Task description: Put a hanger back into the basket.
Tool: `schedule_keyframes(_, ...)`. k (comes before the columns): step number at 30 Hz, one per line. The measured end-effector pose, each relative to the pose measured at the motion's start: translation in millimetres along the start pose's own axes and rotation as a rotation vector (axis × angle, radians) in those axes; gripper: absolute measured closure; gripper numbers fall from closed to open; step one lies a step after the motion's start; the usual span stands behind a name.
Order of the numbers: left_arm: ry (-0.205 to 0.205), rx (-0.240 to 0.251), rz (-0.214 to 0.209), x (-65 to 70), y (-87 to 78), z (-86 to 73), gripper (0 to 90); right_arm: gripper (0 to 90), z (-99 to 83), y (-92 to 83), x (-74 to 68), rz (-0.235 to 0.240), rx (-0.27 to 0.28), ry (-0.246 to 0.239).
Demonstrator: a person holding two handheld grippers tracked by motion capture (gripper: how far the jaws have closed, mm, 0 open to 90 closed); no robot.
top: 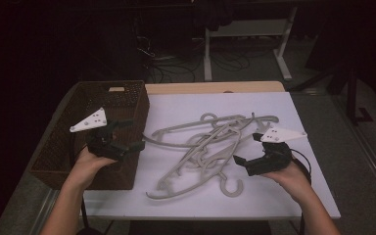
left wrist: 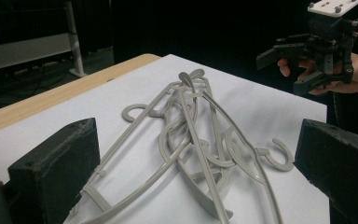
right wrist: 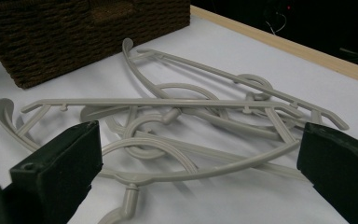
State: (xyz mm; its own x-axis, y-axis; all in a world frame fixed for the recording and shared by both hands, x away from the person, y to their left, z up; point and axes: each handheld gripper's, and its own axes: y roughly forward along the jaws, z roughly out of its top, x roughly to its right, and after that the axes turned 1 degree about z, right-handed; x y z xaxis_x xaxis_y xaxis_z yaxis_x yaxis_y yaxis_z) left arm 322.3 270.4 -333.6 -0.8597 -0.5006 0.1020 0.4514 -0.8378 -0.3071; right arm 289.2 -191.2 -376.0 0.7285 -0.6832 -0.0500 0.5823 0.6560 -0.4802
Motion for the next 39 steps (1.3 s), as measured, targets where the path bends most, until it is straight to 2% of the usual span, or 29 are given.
schedule_keyframes(3,0.004,-0.009,-0.006,3.6,3.4,1.9,0.0,0.0,-4.7,-2.2,3.1,-0.007,-0.002,0.013)
schedule_keyframes(4,0.02,-0.017,-0.013,9.0,8.3,4.4,0.0,0.0,-6.5,-2.9,4.4,-0.009,-0.002,0.016)
schedule_keyframes(11,0.034,-0.047,-0.03,25.9,27.4,10.1,0.0,0.0,-19.0,-7.6,11.6,-0.023,-0.004,0.048)
schedule_keyframes(12,0.044,-0.077,-0.039,32.7,36.2,10.7,0.0,0.0,-21.2,-8.0,11.6,-0.024,-0.007,0.047)
schedule_keyframes(17,0.052,-0.086,-0.06,44.1,51.9,12.2,0.0,0.0,-28.0,-8.1,12.2,-0.026,-0.011,0.047)
schedule_keyframes(18,0.058,-0.099,-0.07,50.1,61.3,12.6,0.0,0.0,-30.0,-7.3,13.5,-0.026,-0.005,0.054)
schedule_keyframes(19,0.058,-0.099,-0.07,50.1,61.3,12.6,0.0,0.0,-30.4,-6.8,13.5,-0.024,-0.005,0.055)
schedule_keyframes(20,0.063,-0.108,-0.09,55.4,71.1,12.5,0.0,0.0,-30.8,-6.0,13.7,-0.028,-0.01,0.048)
schedule_keyframes(21,0.063,-0.108,-0.09,55.4,71.1,12.5,0.0,0.0,-31.2,-5.0,14.1,-0.032,-0.014,0.044)
schedule_keyframes(22,0.069,-0.116,-0.102,60.6,81.3,11.5,0.0,0.0,-31.8,-4.4,14.5,-0.033,-0.017,0.042)
schedule_keyframes(23,0.069,-0.116,-0.102,60.6,81.3,11.5,0.0,0.0,-31.8,-4.4,14.5,-0.033,-0.017,0.042)
schedule_keyframes(24,0.076,-0.129,-0.113,64.8,90.4,10.1,0.0,0.0,-33.5,-3.4,15.1,-0.036,-0.02,0.048)
schedule_keyframes(25,0.076,-0.129,-0.113,64.8,90.4,10.1,0.0,0.0,-33.9,-3.3,15.0,-0.039,-0.022,0.05)
schedule_keyframes(26,0.078,-0.142,-0.123,67.8,98.6,8.4,0.0,0.0,-34.5,-3.2,14.7,-0.041,-0.022,0.051)
schedule_keyframes(27,0.078,-0.142,-0.123,67.8,98.6,8.4,0.0,0.0,-35.4,-3.1,14.1,-0.042,-0.022,0.055)
schedule_keyframes(30,0.07,-0.151,-0.137,73.1,112.5,2.6,0.0,0.0,-40.8,-3.7,13.0,-0.045,-0.037,0.05)
schedule_keyframes(33,0.061,-0.154,-0.138,75.6,118.3,-2.5,0.0,0.0,-43.6,-4.7,14.1,-0.055,-0.045,0.052)
schedule_keyframes(36,0.065,-0.194,-0.136,80.8,127.0,-15.6,0.6,0.0,-41.9,-7.7,17.1,-0.065,-0.024,0.063)
schedule_keyframes(39,0.071,-0.214,-0.13,82.4,129.1,-21.7,2.5,0.0,-41.2,-8.8,18.2,-0.068,-0.015,0.063)
